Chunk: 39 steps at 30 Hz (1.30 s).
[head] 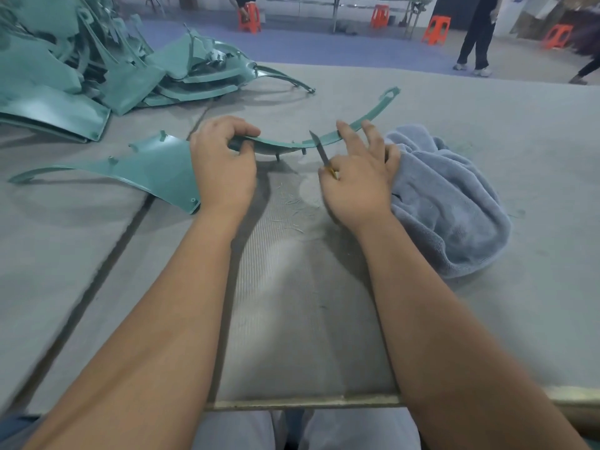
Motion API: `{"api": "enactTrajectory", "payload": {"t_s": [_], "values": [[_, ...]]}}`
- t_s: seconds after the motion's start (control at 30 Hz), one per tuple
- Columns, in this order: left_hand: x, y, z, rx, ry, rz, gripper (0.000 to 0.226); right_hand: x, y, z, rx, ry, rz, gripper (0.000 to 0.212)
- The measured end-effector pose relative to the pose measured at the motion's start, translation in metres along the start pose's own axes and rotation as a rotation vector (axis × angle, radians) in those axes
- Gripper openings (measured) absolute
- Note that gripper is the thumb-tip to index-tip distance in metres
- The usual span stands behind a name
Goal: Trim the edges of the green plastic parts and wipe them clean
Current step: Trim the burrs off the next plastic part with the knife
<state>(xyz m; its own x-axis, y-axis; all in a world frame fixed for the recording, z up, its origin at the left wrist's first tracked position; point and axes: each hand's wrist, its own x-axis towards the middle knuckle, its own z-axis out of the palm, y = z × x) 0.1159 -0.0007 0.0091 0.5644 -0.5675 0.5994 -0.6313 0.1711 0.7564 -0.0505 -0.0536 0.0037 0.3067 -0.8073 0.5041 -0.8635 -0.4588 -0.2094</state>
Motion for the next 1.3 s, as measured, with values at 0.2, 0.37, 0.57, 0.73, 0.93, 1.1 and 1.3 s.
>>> {"api": "enactTrajectory", "payload": {"t_s": [0.2,0.37,0.57,0.73,0.93,1.1,1.3], "values": [[-0.005,0.003,0.000,-0.067,0.088,0.058,0.035,0.004,-0.001,0.007,-0.161,0.024,-0.022,0.029],[-0.002,0.001,0.004,-0.206,0.085,-0.262,0.074,0.002,-0.016,-0.005,-0.079,0.294,-0.142,0.026],[0.000,0.000,0.012,-0.267,-0.020,-0.471,0.075,0.012,-0.047,-0.029,-0.022,0.385,-0.129,0.027],[0.000,0.005,0.012,-0.311,-0.019,-0.530,0.064,0.030,-0.068,-0.051,0.214,0.340,0.114,0.026],[0.001,0.007,0.008,-0.347,0.014,-0.504,0.035,0.044,-0.058,-0.059,1.225,0.129,0.735,0.020],[0.003,0.003,0.008,-0.310,-0.052,-0.509,0.022,0.032,-0.046,-0.026,1.543,-0.069,0.968,0.011],[-0.001,0.000,0.002,-0.318,-0.154,-0.551,0.018,0.007,-0.040,-0.006,1.834,0.079,0.984,0.028]]}}
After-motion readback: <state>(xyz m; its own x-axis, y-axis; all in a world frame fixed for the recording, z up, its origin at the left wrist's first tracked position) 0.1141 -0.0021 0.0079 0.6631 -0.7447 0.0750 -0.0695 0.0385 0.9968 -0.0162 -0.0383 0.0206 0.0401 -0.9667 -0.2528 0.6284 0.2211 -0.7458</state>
